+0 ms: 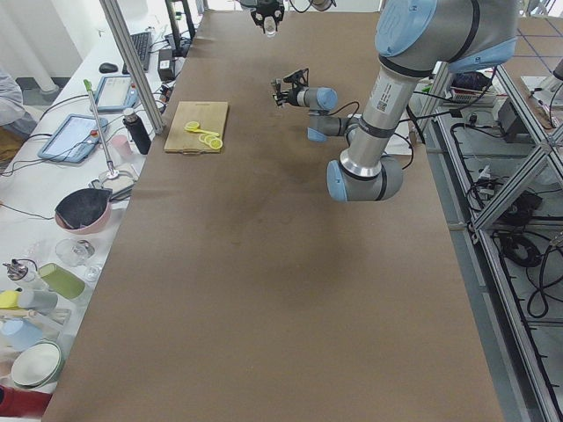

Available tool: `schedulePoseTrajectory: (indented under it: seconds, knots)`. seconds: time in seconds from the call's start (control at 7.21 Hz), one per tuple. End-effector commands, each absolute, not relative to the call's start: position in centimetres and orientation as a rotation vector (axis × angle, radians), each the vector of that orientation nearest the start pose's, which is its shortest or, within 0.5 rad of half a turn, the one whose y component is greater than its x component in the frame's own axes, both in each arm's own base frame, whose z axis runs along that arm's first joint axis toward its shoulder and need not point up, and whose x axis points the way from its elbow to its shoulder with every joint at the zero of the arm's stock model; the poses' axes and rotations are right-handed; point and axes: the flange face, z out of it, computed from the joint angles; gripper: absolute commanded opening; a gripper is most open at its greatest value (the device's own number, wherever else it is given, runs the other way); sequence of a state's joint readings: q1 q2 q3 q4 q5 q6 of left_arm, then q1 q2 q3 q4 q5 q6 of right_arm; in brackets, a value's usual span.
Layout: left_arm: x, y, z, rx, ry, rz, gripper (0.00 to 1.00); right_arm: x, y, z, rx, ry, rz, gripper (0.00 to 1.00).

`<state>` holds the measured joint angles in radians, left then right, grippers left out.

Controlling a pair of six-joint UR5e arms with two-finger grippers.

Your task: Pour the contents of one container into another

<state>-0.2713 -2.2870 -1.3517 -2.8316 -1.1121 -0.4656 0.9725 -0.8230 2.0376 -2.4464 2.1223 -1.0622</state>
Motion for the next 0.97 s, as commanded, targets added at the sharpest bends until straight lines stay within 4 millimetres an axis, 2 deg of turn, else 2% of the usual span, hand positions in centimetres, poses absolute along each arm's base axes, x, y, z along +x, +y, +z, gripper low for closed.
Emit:
schedulePoseTrajectory:
  seconds: [0.0, 0.28, 0.42, 0.69, 0.83]
  knots:
    - [59.2, -39.9, 19.9, 1.369, 1.040, 0.171, 0.00, -17.9, -48.5, 18.3, 0.626, -0.553, -1.632, 0.00]
    - [55.3, -44.4, 24.2, 1.377, 0.943, 0.133, 0.00, -14.3, -48.6, 20.8, 0.702, -0.569, -1.605, 0.00]
    - [52.3, -46.3, 26.2, 1.412, 0.943, 0.091, 0.00, -12.9, -49.0, 21.0, 0.715, -0.556, -1.585, 0.00]
    - [48.1, -47.0, 32.2, 1.432, 0.923, 0.064, 0.00, -10.2, -49.2, 23.4, 0.737, -0.571, -1.589, 0.00]
    - [47.0, -47.6, 34.1, 1.416, 0.907, 0.085, 0.00, -8.9, -49.2, 25.4, 0.785, -0.608, -1.564, 0.00]
